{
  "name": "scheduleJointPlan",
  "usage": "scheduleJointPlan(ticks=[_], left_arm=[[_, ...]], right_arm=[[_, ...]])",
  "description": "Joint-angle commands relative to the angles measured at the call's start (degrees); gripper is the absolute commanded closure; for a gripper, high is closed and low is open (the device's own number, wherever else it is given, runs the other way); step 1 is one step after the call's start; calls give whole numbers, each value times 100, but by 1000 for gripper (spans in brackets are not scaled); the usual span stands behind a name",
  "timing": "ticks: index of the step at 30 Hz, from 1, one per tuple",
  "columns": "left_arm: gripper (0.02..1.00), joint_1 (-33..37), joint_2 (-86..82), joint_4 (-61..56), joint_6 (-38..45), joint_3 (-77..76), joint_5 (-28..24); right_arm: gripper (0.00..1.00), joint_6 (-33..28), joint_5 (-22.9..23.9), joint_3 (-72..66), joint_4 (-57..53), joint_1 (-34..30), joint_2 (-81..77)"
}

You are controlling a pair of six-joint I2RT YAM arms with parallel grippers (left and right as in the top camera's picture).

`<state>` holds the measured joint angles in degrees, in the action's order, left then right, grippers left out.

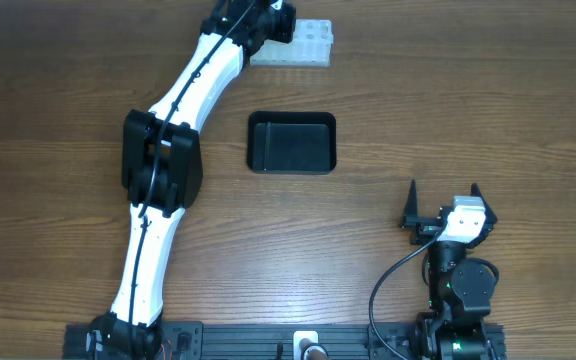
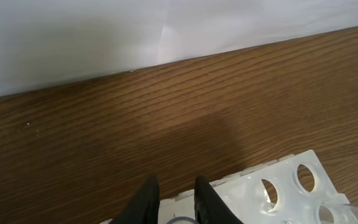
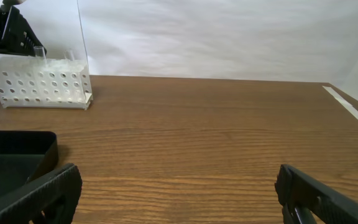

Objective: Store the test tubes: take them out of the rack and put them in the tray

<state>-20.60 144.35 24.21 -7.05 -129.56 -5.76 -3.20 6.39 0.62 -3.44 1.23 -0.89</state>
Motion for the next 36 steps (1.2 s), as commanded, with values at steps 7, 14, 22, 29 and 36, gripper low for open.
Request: scheduleJointPlan(ticks=[7,14,22,29,36], left_arm=[[866,15,-621,-28,68,-70,179],[875,15,-1888,37,232,-70,439],[866,-120,-3045,1121,28,-70,444],[897,-531,-2983,3637,-1746,-24,1296],[884,-1058,-2334,5097,-3392,24,1897]], right_arm=[[9,13,-13,-33,-22,-35,57],[9,13,-13,-33,-22,-35,57],[7,13,-13,-33,-22,-35,57],[9,13,-11,-33,-22,-35,57],[7,13,-13,-33,-22,-35,57]])
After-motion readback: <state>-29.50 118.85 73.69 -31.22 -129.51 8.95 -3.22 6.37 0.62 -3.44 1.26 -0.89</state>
